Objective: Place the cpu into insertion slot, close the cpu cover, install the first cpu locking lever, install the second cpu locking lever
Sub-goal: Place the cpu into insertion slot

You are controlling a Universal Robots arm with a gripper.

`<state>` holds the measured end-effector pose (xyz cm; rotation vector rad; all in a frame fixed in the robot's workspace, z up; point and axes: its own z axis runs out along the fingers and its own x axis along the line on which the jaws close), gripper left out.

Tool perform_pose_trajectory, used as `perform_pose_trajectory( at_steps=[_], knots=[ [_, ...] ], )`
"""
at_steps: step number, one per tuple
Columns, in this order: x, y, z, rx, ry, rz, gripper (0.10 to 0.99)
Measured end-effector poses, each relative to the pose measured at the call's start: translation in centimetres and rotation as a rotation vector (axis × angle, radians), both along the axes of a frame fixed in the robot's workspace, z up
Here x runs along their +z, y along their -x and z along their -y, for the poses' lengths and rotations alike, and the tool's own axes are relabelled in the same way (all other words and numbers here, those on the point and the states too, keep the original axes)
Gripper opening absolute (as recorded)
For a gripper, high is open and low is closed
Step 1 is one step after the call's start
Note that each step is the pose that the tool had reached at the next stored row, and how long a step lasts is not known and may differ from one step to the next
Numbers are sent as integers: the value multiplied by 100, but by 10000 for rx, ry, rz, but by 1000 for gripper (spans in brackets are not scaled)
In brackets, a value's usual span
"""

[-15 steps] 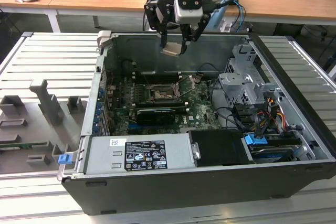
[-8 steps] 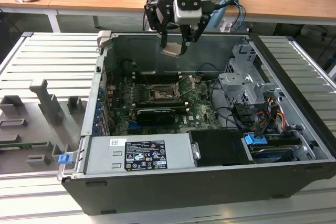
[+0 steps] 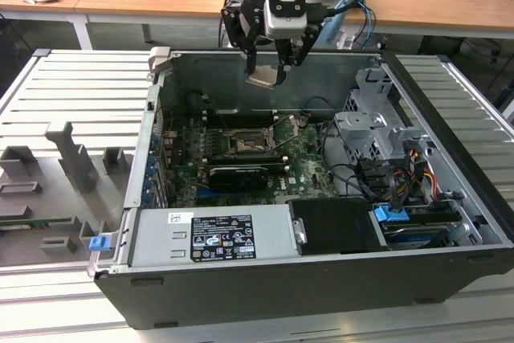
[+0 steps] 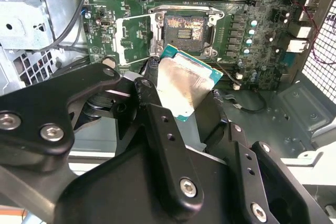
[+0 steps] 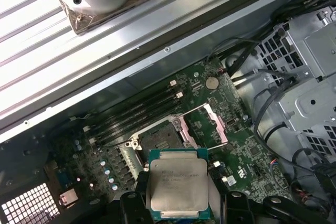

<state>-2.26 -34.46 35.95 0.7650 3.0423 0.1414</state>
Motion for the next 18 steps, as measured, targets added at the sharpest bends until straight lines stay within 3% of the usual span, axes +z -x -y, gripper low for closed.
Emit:
perform_pose_trajectory(
  at_steps=[18],
  knots=[
    [-28,0,0,-372,0,0,525]
  ],
)
